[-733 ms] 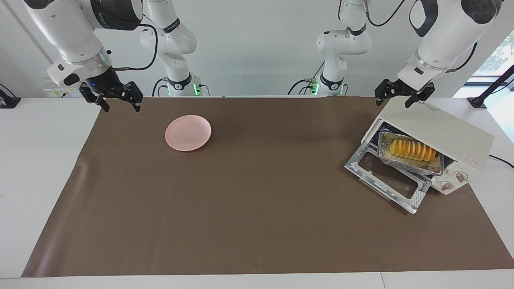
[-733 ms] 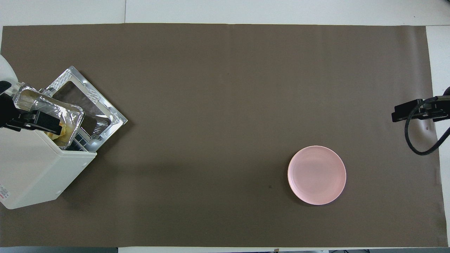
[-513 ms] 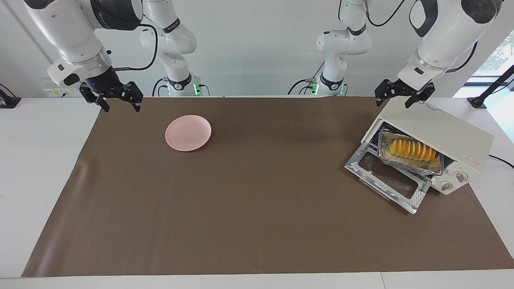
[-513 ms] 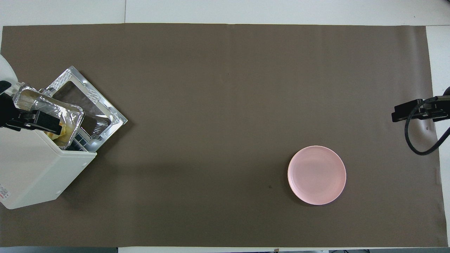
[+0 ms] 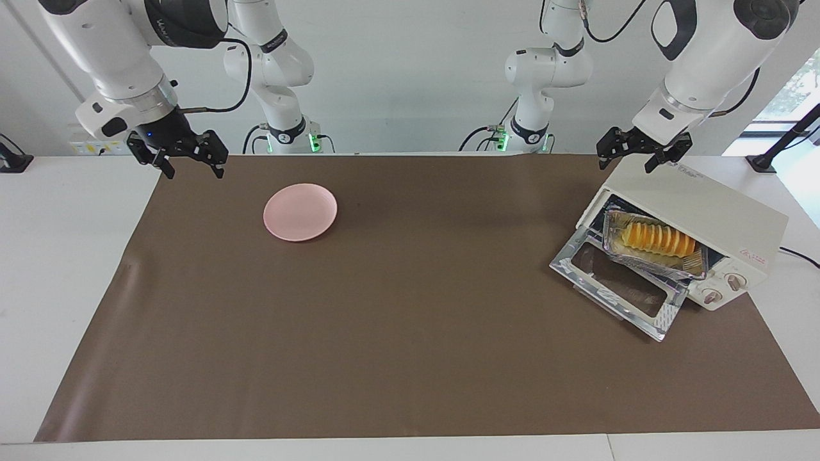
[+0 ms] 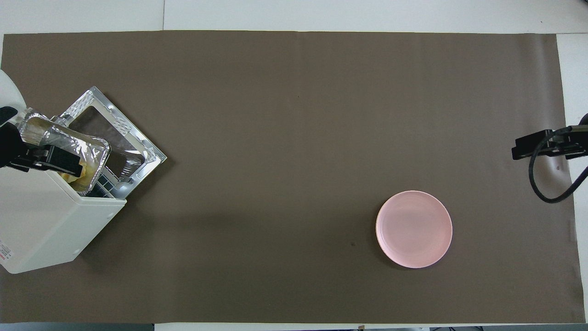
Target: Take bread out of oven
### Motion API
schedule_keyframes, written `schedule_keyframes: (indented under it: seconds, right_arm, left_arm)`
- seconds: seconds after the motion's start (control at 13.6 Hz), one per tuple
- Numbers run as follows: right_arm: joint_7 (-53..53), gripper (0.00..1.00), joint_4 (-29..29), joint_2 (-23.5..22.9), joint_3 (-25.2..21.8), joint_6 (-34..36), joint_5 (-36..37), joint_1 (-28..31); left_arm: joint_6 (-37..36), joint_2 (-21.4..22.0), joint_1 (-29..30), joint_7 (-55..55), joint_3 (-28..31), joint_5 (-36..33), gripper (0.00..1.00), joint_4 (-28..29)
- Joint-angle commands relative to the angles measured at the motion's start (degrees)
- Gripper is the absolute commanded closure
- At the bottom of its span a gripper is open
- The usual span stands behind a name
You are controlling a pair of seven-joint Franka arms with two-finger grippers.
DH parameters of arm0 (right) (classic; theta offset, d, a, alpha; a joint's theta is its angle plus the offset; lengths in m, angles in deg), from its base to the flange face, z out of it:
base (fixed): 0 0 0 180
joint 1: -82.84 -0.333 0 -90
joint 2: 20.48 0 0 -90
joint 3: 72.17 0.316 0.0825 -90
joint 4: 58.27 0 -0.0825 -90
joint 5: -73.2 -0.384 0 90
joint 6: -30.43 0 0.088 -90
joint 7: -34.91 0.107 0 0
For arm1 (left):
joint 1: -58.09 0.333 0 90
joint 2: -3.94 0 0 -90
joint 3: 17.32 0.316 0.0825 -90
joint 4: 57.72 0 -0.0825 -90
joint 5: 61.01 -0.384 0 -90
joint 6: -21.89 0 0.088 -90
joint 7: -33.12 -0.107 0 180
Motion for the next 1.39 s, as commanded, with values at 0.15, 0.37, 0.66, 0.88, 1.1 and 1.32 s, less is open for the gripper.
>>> schedule_keyframes:
  seconds: [0.15, 0.37, 0.66, 0.88, 1.1, 1.32]
  right_arm:
    - [0.62, 0.0, -0.23, 0.19, 0.53, 0.73, -0.72, 0.63]
    - [0.62, 0.0, -0.23, 0.19, 0.53, 0.73, -0.72, 0.63]
    - [0.62, 0.0, -0.23, 0.19, 0.53, 0.73, -0.72, 0.63]
    - [0.62, 0.0, -0.23, 0.19, 0.53, 0.73, -0.72, 0.63]
    - [0.62, 0.0, -0.23, 0.19, 0.53, 0.73, -0.72, 0.63]
    - [0.71, 0.0, -0.23, 0.19, 0.53, 0.73, -0.72, 0.63]
  left_arm:
    - [-0.52, -0.68, -0.03, 8.75, 2.8, -0.05, 0.0, -0.86]
    - [-1.04, -9.97, -0.47, 17.07, 3.07, -0.31, 0.0, -8.66]
    - [3.34, -21.94, -0.47, 37.1, 3.16, -3.3, 0.0, -16.77]
    - [9.14, -25.19, -0.99, 55.28, 3.95, -8.28, 0.0, -16.16]
    - [12.92, -25.65, -0.47, 64.03, 4.04, -8.92, 0.0, -13.63]
    - [19.32, -22.68, 2.34, 70.7, 4.3, -8.92, 0.0, -3.83]
